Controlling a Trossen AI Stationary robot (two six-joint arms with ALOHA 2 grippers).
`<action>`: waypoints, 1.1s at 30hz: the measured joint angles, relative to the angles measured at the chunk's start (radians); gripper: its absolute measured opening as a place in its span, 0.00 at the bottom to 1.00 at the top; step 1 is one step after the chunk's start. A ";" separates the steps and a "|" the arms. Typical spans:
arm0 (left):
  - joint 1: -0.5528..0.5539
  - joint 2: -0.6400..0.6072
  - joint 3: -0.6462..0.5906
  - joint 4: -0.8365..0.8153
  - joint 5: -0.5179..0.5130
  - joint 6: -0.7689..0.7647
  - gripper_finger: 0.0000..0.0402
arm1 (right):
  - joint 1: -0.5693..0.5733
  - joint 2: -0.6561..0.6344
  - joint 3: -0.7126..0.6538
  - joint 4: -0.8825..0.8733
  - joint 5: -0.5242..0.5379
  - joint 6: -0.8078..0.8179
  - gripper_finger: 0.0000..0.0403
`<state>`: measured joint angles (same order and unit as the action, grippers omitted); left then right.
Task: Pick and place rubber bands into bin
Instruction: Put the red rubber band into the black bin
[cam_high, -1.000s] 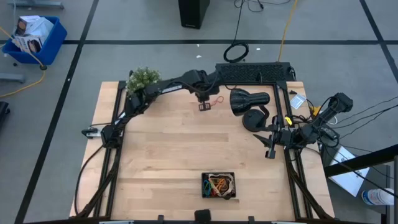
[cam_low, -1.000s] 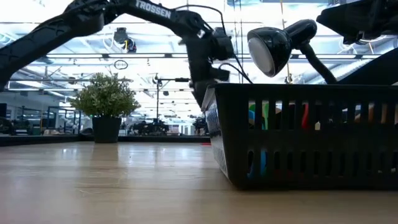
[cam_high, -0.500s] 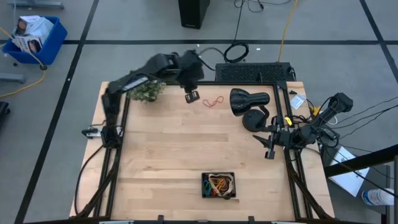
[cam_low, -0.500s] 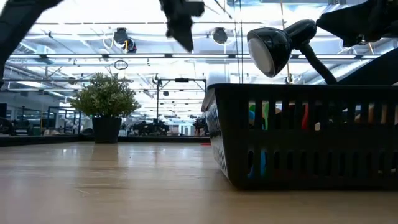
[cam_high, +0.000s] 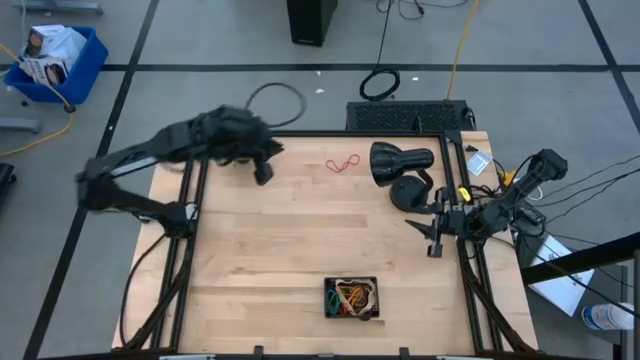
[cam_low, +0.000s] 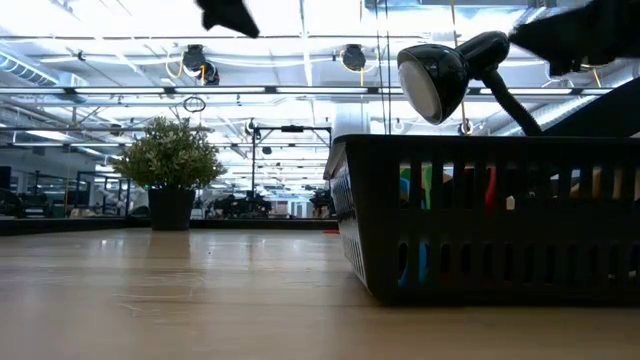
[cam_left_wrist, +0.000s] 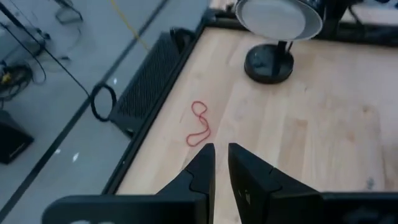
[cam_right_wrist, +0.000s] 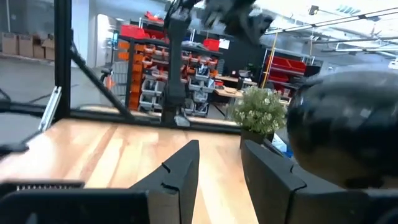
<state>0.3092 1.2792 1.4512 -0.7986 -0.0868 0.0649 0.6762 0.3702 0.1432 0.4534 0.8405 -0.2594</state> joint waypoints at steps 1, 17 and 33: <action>0.000 -0.054 -0.075 0.051 0.000 -0.010 0.13 | 0.000 0.000 0.022 -0.012 0.000 -0.001 0.29; 0.000 -0.562 -0.775 0.548 0.027 -0.082 0.13 | -0.215 0.456 0.961 -0.716 0.023 -0.071 0.29; 0.000 -0.586 -0.888 0.565 0.038 -0.127 0.13 | -0.882 1.191 2.003 -1.400 -0.496 -0.016 0.29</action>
<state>0.3096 0.6933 0.5632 -0.2337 -0.0492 -0.0623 -0.2055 1.5613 2.1461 -0.9466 0.3447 -0.2759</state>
